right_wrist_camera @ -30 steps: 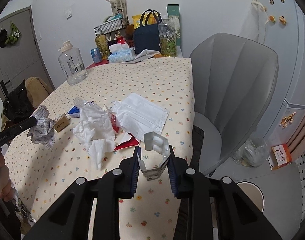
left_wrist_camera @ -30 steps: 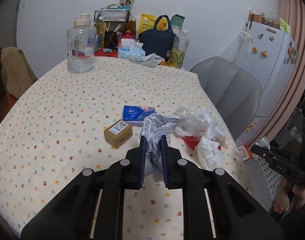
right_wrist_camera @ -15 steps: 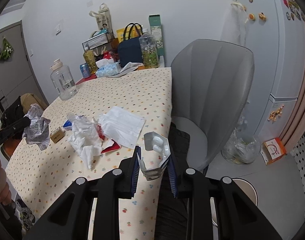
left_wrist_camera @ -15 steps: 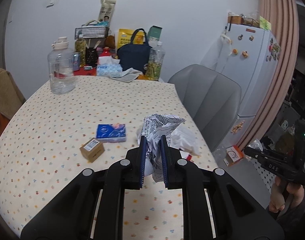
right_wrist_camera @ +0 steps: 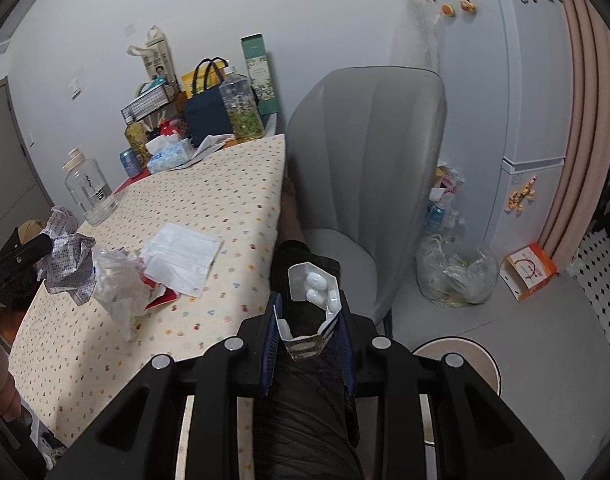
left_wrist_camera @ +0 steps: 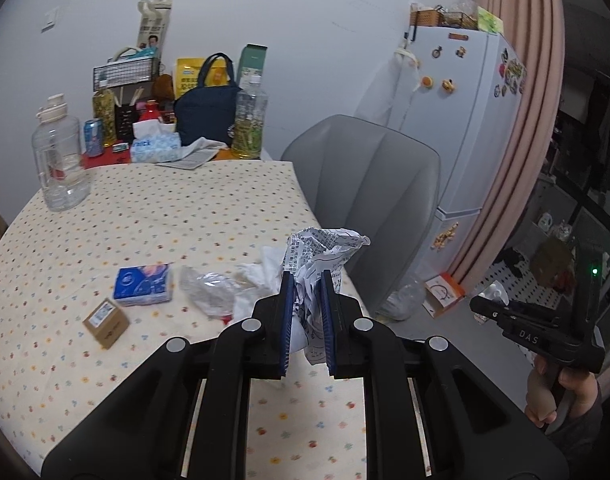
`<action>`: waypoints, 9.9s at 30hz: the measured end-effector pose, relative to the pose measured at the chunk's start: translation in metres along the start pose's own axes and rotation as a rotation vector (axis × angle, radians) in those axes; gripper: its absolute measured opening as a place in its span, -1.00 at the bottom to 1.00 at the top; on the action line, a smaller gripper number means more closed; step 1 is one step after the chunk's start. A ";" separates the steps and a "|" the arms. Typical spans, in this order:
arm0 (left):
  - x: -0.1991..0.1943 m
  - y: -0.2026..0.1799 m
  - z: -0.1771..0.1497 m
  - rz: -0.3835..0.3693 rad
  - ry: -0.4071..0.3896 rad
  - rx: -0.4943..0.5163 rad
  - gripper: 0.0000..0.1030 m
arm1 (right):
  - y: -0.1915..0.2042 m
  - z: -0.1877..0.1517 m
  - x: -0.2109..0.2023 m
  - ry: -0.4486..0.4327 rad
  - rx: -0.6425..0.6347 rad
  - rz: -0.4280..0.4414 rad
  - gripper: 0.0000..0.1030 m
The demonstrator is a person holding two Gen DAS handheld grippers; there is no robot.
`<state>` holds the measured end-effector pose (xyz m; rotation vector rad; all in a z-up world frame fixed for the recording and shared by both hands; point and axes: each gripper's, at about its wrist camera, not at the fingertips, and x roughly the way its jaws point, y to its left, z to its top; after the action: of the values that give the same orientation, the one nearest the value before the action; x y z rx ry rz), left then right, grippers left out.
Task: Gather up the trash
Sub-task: 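Carry the foil in the left gripper and blister in the right toward the wastebasket, then open both grippers over the wastebasket to drop the foil and blister, then return to the table and grasp white tissue with the left gripper while the right grasps the mask, then carry the tissue in the left gripper and mask in the right to the wastebasket, then open both grippers over the wastebasket to drop the tissue and mask, then move both tools back over the table toward the remaining trash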
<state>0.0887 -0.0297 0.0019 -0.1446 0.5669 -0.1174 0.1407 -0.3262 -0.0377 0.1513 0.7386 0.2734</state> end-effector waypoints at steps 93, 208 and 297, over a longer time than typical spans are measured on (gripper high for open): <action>0.086 -0.084 0.017 -0.119 0.051 -0.067 0.88 | -0.082 -0.014 -0.005 -0.134 0.198 -0.169 0.85; 0.111 -0.084 -0.004 -0.147 0.188 0.013 -0.86 | -0.118 -0.020 0.025 -0.059 0.251 0.014 -0.82; 0.081 0.029 0.004 -0.130 0.053 -0.286 0.88 | -0.017 0.008 0.046 -0.003 0.110 -0.054 0.85</action>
<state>0.1604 -0.0132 -0.0419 -0.4578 0.6254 -0.1660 0.1815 -0.3286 -0.0657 0.2356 0.7535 0.1810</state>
